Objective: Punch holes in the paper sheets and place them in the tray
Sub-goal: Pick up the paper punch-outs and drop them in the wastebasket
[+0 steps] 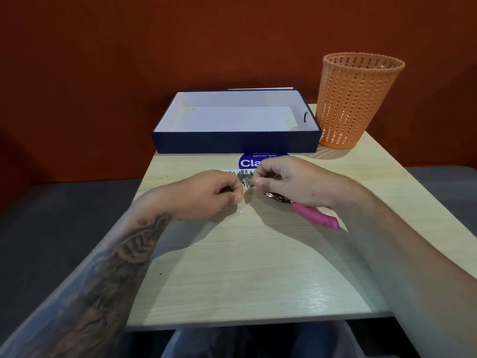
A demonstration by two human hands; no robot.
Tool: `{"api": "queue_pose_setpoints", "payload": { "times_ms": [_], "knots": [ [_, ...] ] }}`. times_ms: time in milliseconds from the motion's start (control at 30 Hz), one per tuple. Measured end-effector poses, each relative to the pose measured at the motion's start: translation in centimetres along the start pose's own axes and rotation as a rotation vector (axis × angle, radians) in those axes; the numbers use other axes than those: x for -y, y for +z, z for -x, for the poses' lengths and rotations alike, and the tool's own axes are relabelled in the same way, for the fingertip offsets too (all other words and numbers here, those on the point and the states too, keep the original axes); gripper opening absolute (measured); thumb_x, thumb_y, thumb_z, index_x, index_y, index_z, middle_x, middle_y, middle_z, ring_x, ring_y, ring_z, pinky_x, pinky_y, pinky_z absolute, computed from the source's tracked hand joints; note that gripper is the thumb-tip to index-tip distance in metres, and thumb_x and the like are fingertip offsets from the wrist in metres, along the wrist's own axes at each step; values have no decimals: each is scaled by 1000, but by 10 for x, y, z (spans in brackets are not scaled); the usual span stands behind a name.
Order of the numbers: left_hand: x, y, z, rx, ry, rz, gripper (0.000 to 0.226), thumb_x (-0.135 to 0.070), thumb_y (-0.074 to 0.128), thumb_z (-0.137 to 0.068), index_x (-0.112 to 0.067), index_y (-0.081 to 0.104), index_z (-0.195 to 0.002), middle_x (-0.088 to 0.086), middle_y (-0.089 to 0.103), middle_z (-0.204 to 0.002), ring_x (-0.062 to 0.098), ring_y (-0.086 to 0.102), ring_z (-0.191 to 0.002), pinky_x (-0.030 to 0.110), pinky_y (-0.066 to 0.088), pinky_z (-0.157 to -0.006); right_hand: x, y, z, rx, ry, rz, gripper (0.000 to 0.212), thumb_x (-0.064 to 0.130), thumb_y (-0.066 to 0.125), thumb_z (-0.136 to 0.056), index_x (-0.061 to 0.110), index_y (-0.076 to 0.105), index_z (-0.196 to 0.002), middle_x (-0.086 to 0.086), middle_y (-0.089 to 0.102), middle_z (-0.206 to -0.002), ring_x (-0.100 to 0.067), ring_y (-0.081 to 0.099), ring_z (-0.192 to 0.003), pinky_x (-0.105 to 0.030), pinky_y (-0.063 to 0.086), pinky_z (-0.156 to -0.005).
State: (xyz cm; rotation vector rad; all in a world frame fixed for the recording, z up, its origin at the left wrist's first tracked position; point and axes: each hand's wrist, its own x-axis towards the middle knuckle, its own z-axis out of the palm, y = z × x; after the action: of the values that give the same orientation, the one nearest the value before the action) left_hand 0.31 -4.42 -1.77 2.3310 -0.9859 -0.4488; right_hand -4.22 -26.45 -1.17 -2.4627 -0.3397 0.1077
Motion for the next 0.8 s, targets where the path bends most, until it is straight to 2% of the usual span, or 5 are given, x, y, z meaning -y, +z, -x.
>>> {"api": "queue_pose_setpoints", "payload": {
  "times_ms": [133,267,400,600,800],
  "knots": [
    [6,-5,-1,-40,-6,92,16,-19,56,-102,-23,60,-87,-5,57,-76,11,47,-68,34,44,-68,-3,-6,2,-36,18,-66,14,32,60,-102,26,68,-93,12,71,-88,-3,62,-80,-27,49,-79],
    [0,-15,-5,-122,12,179,14,-21,55,-103,-16,61,-91,-20,61,-73,-2,52,-68,25,45,-68,-11,-22,4,-118,3,-188,16,31,59,-103,24,69,-92,2,73,-92,-11,63,-87,-40,52,-90],
    [-17,-28,-23,-224,73,171,16,-24,54,-104,-23,62,-90,-7,60,-83,11,54,-79,35,49,-74,-17,-50,10,-293,26,-247,16,28,57,-104,24,68,-93,-7,74,-102,-27,67,-103,-44,53,-100],
    [-83,-61,-81,-377,171,168,20,-24,51,-105,-25,59,-86,-2,60,-84,16,50,-75,31,45,-70,-12,-128,22,-569,50,-139,20,31,55,-105,19,68,-95,0,66,-88,-14,55,-79,-36,47,-76],
    [-142,-91,-154,-455,236,50,16,-23,51,-105,-19,64,-98,-5,62,-91,8,55,-80,25,47,-71,-24,-204,15,-730,156,38,17,33,53,-106,25,68,-107,2,68,-104,-11,60,-95,-25,44,-68]
  ]
}}
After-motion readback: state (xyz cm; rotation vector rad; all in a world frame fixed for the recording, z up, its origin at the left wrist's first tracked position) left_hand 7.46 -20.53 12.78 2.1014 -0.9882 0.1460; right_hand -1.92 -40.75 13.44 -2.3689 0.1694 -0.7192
